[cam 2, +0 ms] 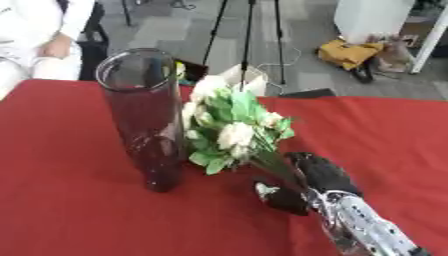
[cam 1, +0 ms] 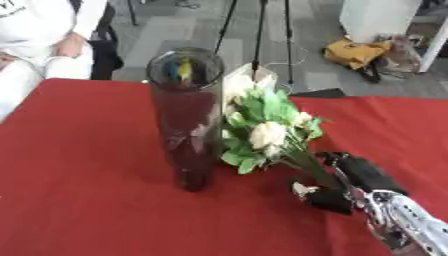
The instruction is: Arrange flowers into the vase.
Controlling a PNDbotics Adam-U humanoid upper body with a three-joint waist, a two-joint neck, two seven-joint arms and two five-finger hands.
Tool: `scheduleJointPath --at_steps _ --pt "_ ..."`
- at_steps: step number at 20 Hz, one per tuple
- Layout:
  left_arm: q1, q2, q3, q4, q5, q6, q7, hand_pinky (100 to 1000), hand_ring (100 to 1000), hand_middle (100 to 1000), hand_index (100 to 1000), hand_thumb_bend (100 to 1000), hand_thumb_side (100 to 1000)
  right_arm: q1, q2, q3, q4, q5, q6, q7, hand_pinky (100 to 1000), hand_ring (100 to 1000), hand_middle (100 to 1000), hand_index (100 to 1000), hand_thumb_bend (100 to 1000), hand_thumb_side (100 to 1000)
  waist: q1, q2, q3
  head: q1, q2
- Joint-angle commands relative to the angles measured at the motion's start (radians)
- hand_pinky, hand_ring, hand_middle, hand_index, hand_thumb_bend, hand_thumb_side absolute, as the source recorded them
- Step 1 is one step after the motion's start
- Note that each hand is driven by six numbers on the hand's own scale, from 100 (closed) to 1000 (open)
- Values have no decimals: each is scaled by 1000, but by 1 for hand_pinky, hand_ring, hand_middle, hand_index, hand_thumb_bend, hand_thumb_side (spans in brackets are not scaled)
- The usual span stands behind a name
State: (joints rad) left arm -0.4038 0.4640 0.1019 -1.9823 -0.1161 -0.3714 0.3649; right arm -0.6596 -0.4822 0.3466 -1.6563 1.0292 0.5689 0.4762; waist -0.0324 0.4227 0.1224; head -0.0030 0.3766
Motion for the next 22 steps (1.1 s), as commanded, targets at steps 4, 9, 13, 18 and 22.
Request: scheduleJointPath --at_steps 4,9,13,18,22 --pt "0 13 8 -18 -9 1 6 842 943 940 904 100 1000 -2 -33 -20 -49 8 -1 6 720 895 831 973 402 897 6 -18 -11 23 -18" --pt "-7 9 4 -18 -6 1 1 843 944 939 904 100 1000 -11 -45 -23 -37 2 2 9 721 895 834 975 431 891 5 -9 -5 6 -24" --pt "-12 8 0 -18 -2 1 -3 843 944 939 904 100 1000 -32 -64 -21 12 6 -1 -5 720 895 837 975 434 888 7 -5 8 -10 -32" --pt "-17 7 -4 -18 2 0 -11 843 944 939 904 100 1000 -56 -91 -25 59 21 -10 -27 719 894 835 973 428 890 9 -1 17 -21 -36" --pt "-18 6 -5 -18 4 0 -14 843 944 939 903 100 1000 -66 -94 -25 80 12 -18 -28 699 877 816 965 425 881 10 4 20 -24 -39"
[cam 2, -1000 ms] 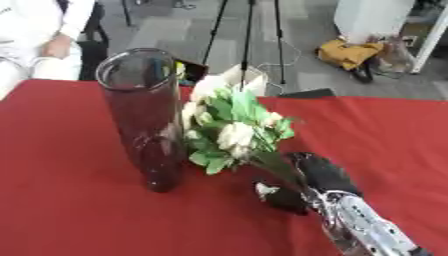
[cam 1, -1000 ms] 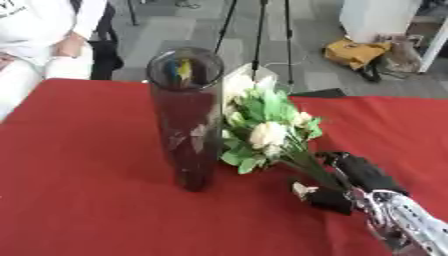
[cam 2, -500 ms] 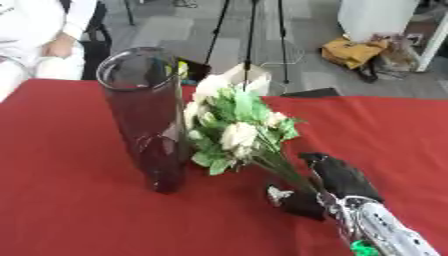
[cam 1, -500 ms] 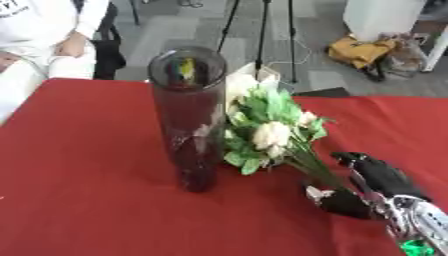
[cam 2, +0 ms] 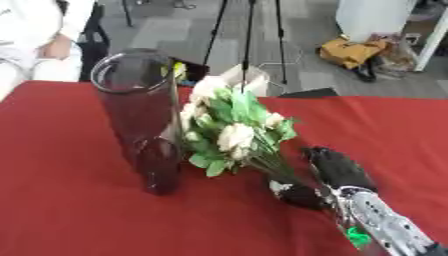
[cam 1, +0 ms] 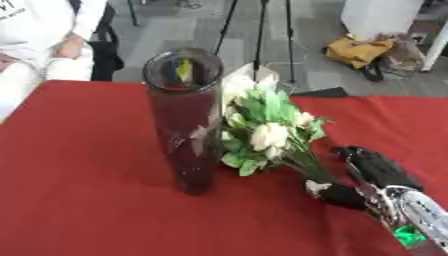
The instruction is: Arrange flowers into the vase.
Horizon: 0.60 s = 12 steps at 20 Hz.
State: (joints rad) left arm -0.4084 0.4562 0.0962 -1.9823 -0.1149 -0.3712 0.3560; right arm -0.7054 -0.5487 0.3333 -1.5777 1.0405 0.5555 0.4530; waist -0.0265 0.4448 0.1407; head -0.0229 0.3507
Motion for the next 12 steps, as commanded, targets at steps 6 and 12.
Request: scheduleJointPath --at_steps 6,12 --pt "-20 12 -6 -18 7 1 -14 843 944 938 899 100 1000 -41 -21 9 -10 -3 -18 -13 659 799 776 939 409 877 5 -16 7 -11 -8" --pt "-22 10 -11 -18 12 1 -26 843 943 935 895 100 1000 -67 -36 18 30 41 -28 -13 641 780 751 922 376 847 5 -16 18 -19 -7"
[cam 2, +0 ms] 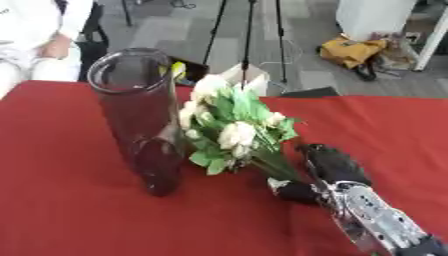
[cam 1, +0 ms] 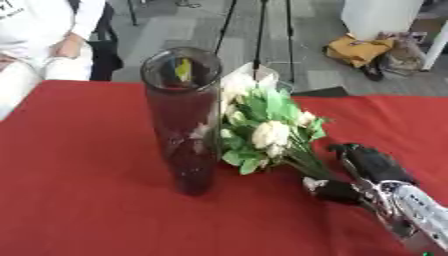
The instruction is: Arrange flowers into the vase.
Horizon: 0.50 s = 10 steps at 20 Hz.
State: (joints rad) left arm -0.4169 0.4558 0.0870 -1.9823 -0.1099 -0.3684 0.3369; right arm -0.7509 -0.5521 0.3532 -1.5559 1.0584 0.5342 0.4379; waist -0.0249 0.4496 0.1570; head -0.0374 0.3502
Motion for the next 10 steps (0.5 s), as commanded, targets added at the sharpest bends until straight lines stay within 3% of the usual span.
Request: scheduleJointPath --at_steps 1,6,10 --pt "-13 11 -2 -18 7 -2 -8 843 943 935 895 100 1000 -23 -34 0 15 27 -10 6 639 778 748 920 375 843 3 -20 3 -4 -5" --pt "-16 12 -2 -18 11 -3 -11 843 943 934 894 100 1000 -25 -30 4 37 30 -19 30 627 766 731 907 354 820 2 -17 4 8 2" --pt "-18 12 -4 -18 12 -3 -14 843 943 934 893 100 1000 -27 -28 1 41 27 -13 29 601 731 660 888 321 830 2 -14 5 18 10"
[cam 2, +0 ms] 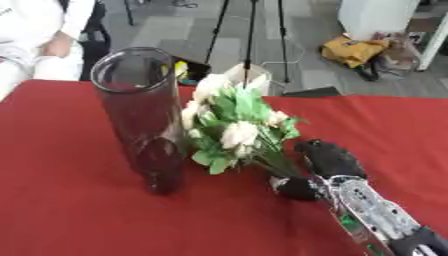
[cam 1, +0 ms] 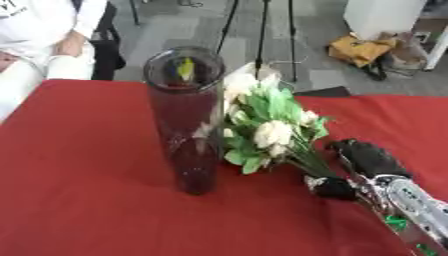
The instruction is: Arrange flowers into the vase.
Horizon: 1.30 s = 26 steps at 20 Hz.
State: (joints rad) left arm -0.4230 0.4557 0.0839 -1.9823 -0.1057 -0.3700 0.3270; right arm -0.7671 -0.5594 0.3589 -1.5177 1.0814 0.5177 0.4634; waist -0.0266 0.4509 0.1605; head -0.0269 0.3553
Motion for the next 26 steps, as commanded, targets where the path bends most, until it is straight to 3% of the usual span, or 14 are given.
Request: scheduleJointPath --at_steps 1,10,14,17,22,26 --pt "-12 12 0 -18 8 -1 -4 843 943 934 893 100 1000 -12 -21 -6 3 0 8 0 590 718 640 881 310 832 4 -15 2 10 6" --pt "-16 12 -4 -18 10 -2 -11 842 941 933 893 100 1000 -15 -26 -3 27 -30 15 -19 478 620 534 833 278 757 1 -13 11 17 10" --pt "-19 12 -5 -18 12 -2 -14 841 938 928 892 100 1000 -14 -28 -6 27 -42 18 -44 383 520 433 738 100 689 0 -11 13 19 10" --pt "-19 12 -4 -18 13 -2 -14 840 936 924 892 100 1000 -13 -31 -7 27 -46 27 -76 291 464 359 653 100 669 0 -10 14 19 9" --pt "-20 12 -5 -18 12 -2 -18 838 931 920 892 100 1000 -10 -32 -5 37 -52 28 -115 266 426 308 567 100 653 -1 -6 13 18 8" --pt "-19 12 -5 -18 12 -1 -21 837 929 917 892 100 1000 -10 -34 -8 43 -56 37 -149 200 348 209 452 100 626 0 -3 12 18 7"
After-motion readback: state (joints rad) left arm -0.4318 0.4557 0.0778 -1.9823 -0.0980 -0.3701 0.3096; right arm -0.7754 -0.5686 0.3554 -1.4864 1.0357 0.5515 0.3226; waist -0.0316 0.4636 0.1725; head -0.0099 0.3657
